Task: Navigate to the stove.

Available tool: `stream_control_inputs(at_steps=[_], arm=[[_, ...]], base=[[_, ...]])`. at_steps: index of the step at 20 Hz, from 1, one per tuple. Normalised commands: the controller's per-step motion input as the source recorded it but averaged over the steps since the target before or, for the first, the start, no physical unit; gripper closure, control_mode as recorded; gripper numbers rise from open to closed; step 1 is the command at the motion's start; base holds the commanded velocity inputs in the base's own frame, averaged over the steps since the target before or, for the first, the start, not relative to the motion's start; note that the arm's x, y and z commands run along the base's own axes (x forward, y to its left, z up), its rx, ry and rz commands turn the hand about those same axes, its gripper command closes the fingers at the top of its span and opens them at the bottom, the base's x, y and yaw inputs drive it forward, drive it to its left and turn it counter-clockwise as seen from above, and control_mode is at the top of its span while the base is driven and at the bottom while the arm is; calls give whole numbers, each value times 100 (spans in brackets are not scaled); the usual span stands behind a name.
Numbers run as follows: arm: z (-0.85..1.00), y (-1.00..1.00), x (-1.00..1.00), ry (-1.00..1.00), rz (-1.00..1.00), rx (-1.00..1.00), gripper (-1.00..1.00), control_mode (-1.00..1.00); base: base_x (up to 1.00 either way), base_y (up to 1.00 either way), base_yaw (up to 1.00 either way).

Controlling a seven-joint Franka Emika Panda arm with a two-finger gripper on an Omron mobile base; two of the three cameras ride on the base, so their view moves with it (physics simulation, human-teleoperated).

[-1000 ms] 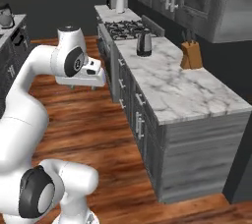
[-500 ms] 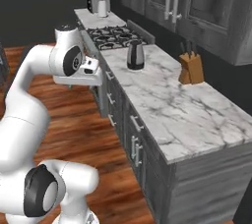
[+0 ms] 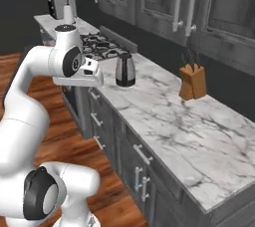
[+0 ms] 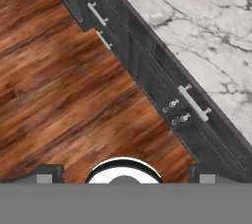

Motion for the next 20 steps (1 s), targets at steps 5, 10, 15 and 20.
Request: stream_control_inputs(at_steps=[5,10,15,20], arm=[[0,0,0,0,0,0,-100,100],[0,0,0,0,0,0,-100,100],[0,0,0,0,0,0,-100,100],[0,0,0,0,0,0,-100,100]], base=[[100,100,-37],[83,100,-40],[70,100,-24],[68,100,-26]])
